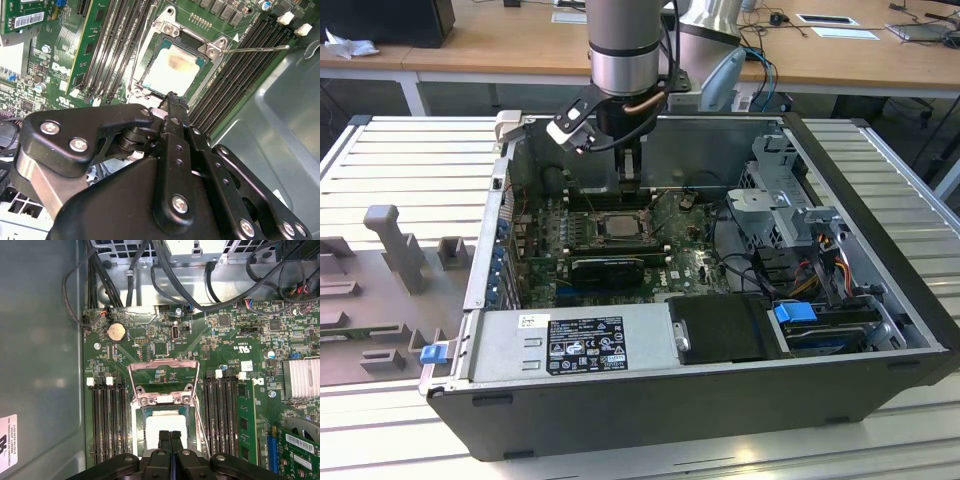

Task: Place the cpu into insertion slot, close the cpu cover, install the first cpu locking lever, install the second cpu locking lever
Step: 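Close the cpu cover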

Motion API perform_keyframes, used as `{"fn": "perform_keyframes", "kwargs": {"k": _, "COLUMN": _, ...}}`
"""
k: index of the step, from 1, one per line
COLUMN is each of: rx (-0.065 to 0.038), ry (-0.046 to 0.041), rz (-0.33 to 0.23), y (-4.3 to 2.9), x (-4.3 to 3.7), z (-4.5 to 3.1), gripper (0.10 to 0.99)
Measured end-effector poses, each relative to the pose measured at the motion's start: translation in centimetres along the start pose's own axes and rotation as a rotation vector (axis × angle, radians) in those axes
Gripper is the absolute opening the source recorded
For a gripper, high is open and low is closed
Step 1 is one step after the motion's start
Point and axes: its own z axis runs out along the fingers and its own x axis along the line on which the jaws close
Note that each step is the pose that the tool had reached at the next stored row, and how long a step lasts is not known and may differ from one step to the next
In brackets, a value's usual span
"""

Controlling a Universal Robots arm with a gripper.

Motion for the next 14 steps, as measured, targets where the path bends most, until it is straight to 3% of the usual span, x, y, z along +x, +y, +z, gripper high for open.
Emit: {"fn": "perform_keyframes", "kwargs": {"k": 14, "rx": 0.000, "ry": -0.0001, "rz": 0.000, "y": 0.03, "x": 0.00, "z": -0.42, "gripper": 0.106}}
